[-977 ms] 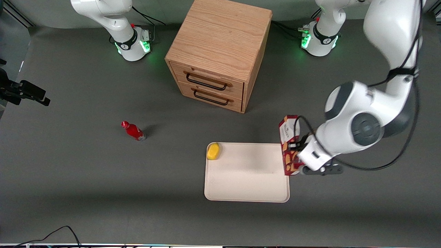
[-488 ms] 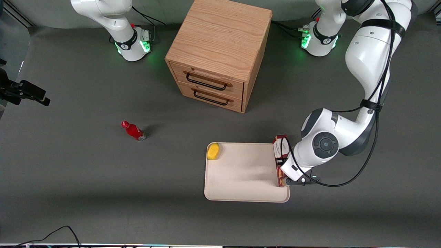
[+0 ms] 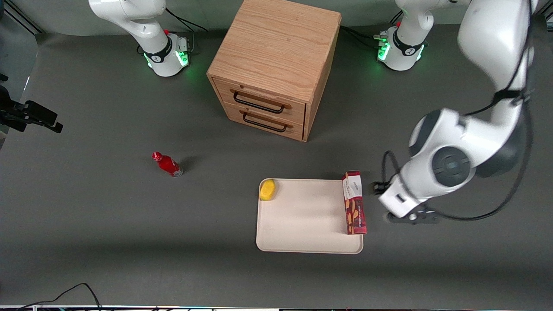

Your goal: Place red cookie box on tray

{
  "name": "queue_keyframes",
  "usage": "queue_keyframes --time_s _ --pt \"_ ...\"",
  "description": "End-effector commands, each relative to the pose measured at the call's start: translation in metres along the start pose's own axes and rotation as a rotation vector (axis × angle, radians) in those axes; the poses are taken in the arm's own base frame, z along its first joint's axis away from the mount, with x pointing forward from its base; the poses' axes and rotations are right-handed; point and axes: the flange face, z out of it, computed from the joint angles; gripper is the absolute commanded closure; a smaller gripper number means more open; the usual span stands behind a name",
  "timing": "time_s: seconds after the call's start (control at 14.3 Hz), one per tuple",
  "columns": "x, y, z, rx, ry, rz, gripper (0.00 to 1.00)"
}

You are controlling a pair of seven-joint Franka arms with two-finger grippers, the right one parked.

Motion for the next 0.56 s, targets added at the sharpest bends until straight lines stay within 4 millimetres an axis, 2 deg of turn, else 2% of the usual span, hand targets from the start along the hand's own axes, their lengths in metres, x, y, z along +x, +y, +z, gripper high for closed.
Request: queue_keyframes --time_s 0.0,0.14,0.28,0.35,0.49 --pt "-0.052 -0.083 -0.064 -0.019 -0.057 0.096 0.00" --pt "-0.091 -0.127 -0.086 -0.003 -0.086 0.136 0.00" --pt "-0.127 -0.148 -0.108 0.012 -0.066 0.100 0.00" --pt "-0.134 -0.151 -0.116 0.011 -0.082 0.093 0.00" --pt "-0.133 -0.150 -0.131 -0.005 -0.076 0.113 0.00"
